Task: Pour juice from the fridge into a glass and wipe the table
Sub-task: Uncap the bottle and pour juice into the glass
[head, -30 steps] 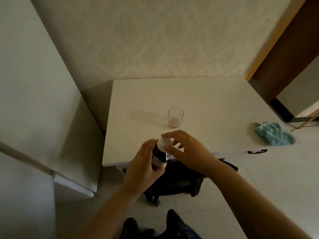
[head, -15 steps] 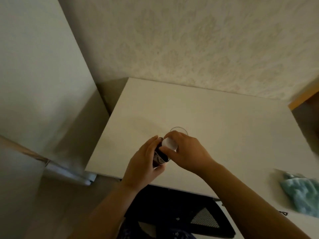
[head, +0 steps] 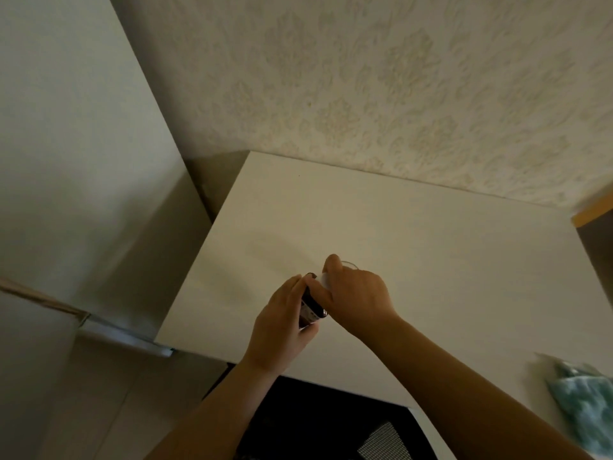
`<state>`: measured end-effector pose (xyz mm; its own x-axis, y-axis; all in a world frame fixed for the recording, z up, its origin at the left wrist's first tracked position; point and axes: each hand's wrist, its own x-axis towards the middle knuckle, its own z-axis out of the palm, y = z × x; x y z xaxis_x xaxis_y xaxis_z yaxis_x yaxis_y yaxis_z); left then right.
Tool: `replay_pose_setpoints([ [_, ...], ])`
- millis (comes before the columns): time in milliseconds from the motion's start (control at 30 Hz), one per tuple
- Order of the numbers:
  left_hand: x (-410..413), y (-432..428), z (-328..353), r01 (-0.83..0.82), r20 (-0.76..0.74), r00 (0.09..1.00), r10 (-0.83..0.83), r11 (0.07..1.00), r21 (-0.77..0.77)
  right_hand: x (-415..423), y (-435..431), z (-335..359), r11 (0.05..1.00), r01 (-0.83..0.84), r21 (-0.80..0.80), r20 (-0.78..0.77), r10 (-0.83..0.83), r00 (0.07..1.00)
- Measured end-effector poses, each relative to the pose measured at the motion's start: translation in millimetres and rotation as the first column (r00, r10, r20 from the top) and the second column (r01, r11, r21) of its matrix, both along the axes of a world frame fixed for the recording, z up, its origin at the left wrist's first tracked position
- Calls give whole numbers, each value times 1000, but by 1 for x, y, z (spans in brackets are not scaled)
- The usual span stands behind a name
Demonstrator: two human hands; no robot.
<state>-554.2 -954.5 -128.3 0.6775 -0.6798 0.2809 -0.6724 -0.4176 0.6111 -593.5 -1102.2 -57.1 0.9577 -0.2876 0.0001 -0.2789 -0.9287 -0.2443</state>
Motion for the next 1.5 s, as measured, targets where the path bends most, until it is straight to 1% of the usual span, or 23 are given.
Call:
replay_pose_setpoints([
  [67,4,-1,-5,-19,-52,998,19,1000,1,10,0,-2,1000,17,12,-46,-16,999],
  [167,14,2,-12,-21,-125,992,20,1000,-6,21,0,-6,993,-117,-36,-97,113,989],
  [200,17,3,-14,-12,-137,991,11,1000,-5,23,0,-6,992,-126,-11,-105,124,987],
  [267,23,6,-18,3,-151,989,-3,1000,-2,26,-1,-8,991,-121,60,-103,127,987],
  [300,25,6,-20,5,-159,987,-6,1000,-3,28,-1,-9,988,-138,69,-95,144,985],
  [400,29,6,-25,-5,-206,978,1,1000,-20,33,-3,-9,981,-183,71,-92,189,978],
  [500,32,6,-24,-4,-307,952,-12,999,-51,41,-8,-8,962,-266,66,-113,272,956],
  [567,35,7,-22,12,-332,943,-33,998,-66,44,-13,-5,929,-366,50,-88,370,925],
  [667,40,5,-15,25,-326,944,-52,996,-86,43,-24,-1,861,-508,38,31,507,862],
  [733,45,4,-11,54,-294,953,-78,995,-88,39,-27,-2,829,-559,4,93,556,826],
  [767,46,4,-10,72,-267,959,-90,994,-78,37,-27,-2,840,-543,8,99,539,836],
  [800,46,4,-9,83,-239,966,-96,995,-63,36,-26,-1,871,-491,19,89,488,868],
  [833,46,3,-9,84,-213,973,-92,995,-47,34,-25,-2,913,-408,22,62,406,912],
  [900,45,2,-8,68,-169,983,-73,997,-38,33,-19,-6,977,-215,-1,-53,215,975],
  [933,44,1,-8,62,-159,985,-68,997,-39,33,-15,-8,989,-144,-6,-99,143,985],
  [1000,43,-1,-7,65,-168,983,-70,997,-38,34,-9,-11,997,-72,19,-117,74,990],
  [1067,42,0,-7,66,-212,975,-73,997,-40,33,-7,-10,995,-70,66,-85,75,994],
  [1133,41,2,-6,63,-261,962,-75,997,-55,30,-10,-7,982,-118,146,-75,129,989],
  [1200,40,4,-3,70,-275,958,-87,995,-71,26,-15,-2,953,-193,232,-58,212,976],
  [1267,40,5,-1,94,-266,958,-112,992,-80,22,-22,2,920,-307,243,-26,323,946],
  [1333,39,6,-1,112,-234,964,-125,991,-69,18,-25,3,901,-379,209,2,387,922],
  [1400,38,7,0,109,-196,974,-118,992,-55,17,-21,0,923,-353,154,22,354,935],
  [1500,37,7,1,131,-119,984,-134,991,-38,18,-10,-5,981,-171,94,18,171,985],
])
